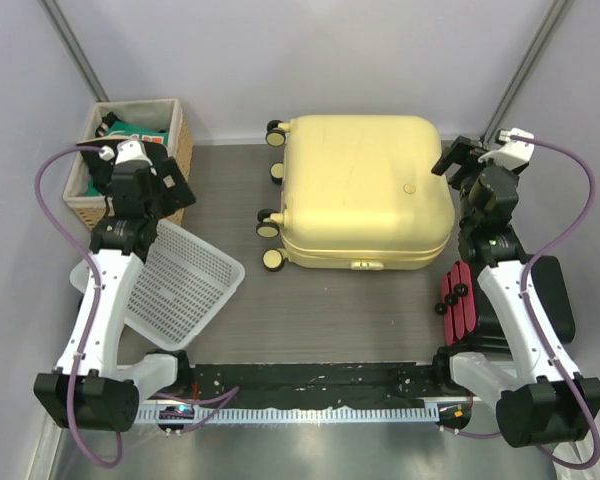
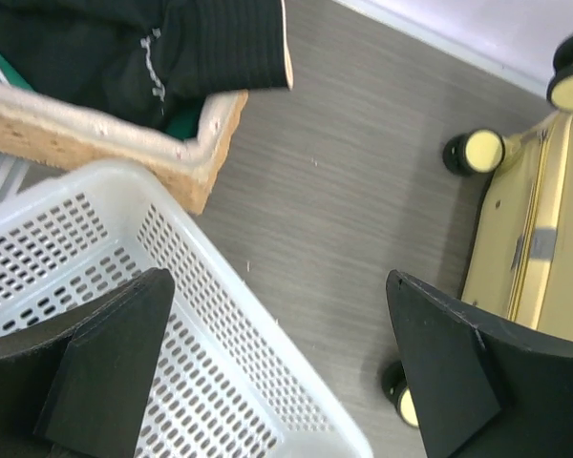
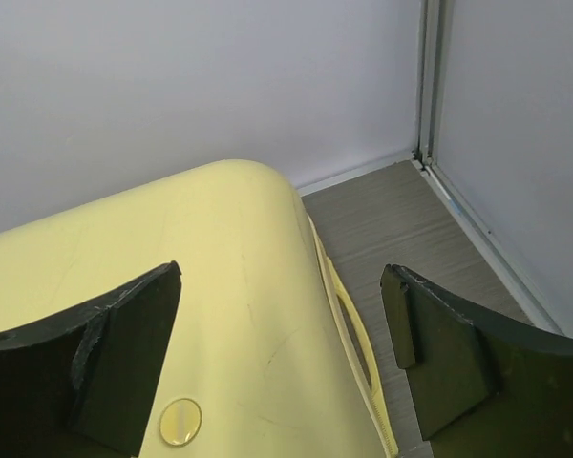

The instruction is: Open, take out, and arrange the luggage

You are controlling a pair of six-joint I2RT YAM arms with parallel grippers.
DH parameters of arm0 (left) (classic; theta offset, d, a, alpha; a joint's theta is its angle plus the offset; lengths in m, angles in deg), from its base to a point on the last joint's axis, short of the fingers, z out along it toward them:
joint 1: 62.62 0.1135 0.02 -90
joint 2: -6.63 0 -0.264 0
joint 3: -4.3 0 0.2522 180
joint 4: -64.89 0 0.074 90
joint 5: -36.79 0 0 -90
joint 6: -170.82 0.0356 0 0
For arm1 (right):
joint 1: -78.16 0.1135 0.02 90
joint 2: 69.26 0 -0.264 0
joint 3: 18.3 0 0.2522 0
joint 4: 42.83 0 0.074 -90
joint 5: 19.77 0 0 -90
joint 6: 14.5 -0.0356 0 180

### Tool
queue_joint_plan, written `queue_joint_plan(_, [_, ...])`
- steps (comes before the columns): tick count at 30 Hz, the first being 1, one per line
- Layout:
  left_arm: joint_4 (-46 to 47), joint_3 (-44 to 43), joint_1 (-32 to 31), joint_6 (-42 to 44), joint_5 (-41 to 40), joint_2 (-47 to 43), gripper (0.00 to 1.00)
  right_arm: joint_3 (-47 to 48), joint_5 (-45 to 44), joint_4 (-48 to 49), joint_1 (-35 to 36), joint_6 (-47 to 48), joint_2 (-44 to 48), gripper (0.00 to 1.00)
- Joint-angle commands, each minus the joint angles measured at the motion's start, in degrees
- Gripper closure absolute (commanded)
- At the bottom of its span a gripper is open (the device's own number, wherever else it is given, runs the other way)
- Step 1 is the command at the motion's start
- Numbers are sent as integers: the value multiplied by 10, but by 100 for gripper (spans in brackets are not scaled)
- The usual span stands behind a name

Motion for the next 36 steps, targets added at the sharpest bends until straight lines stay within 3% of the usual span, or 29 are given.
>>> queue_joint_plan(1, [6, 14, 1, 11, 57, -46, 0, 72, 69, -149, 0, -56, 20, 5])
queue_joint_plan(6, [-5, 26, 1, 21, 123, -73, 0, 88, 193, -263, -1, -78, 45, 6])
queue_joint_plan(12, [41, 63, 1, 34, 301, -130, 0, 67, 324, -328, 0, -106, 83, 6])
queue_joint_plan(20, [68, 81, -20, 83, 462, -160, 0, 28, 393, -405, 0, -124, 130, 7])
queue_joint_plan(28, [91, 62, -108, 156, 439, -103, 0, 6, 348, -482, -1, -102, 190, 8])
queue_joint_plan(32, [128, 86, -114, 181, 390, -83, 0, 0, 278, -488, 0, -100, 185, 8])
queue_joint_plan(36, [166, 69, -113, 211, 420, -35, 0, -27, 306, -464, -1, -97, 160, 7])
